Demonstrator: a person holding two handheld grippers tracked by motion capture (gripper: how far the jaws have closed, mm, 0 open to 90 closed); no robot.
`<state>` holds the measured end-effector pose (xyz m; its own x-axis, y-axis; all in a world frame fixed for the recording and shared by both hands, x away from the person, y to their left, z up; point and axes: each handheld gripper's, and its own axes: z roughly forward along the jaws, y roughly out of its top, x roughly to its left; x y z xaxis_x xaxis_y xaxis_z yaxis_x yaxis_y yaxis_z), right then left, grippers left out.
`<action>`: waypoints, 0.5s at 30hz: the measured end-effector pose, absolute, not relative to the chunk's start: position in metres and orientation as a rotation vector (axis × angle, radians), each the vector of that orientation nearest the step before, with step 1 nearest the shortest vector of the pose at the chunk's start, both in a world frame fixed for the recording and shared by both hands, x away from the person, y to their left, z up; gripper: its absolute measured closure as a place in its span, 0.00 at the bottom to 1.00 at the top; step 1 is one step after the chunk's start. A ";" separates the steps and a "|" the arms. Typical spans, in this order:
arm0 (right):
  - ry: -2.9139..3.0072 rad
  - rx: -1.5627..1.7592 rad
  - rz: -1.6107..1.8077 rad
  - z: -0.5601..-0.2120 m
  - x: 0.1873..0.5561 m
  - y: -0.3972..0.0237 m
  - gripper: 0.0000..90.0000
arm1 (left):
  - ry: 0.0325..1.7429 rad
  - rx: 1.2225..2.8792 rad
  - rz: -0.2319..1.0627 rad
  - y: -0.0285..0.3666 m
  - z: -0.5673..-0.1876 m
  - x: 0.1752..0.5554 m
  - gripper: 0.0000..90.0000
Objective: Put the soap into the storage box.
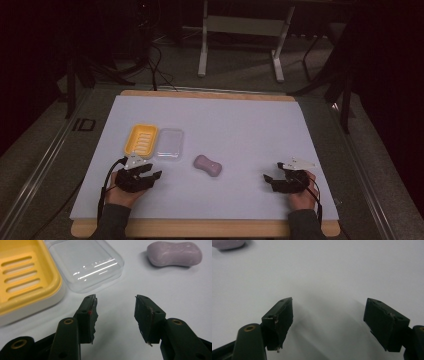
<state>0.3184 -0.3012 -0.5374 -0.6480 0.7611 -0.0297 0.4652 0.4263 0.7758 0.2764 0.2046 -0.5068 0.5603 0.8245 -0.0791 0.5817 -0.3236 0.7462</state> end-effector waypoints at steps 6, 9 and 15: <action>2.302 1.015 1.112 -0.537 0.316 -0.302 0.26 | 1.086 2.093 0.376 0.199 -0.501 0.284 0.65; 2.294 0.995 1.121 -0.536 0.314 -0.302 0.26 | 1.067 2.124 0.370 0.195 -0.500 0.286 0.65; 2.286 0.992 1.132 -0.536 0.314 -0.303 0.26 | 1.020 2.142 0.332 0.192 -0.496 0.288 0.71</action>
<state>0.3135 -0.3032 -0.5361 -0.6672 0.7438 -0.0409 0.4186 0.4198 0.8053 0.2875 0.1922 -0.4961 0.6522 0.7544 -0.0741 0.5662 -0.4199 0.7093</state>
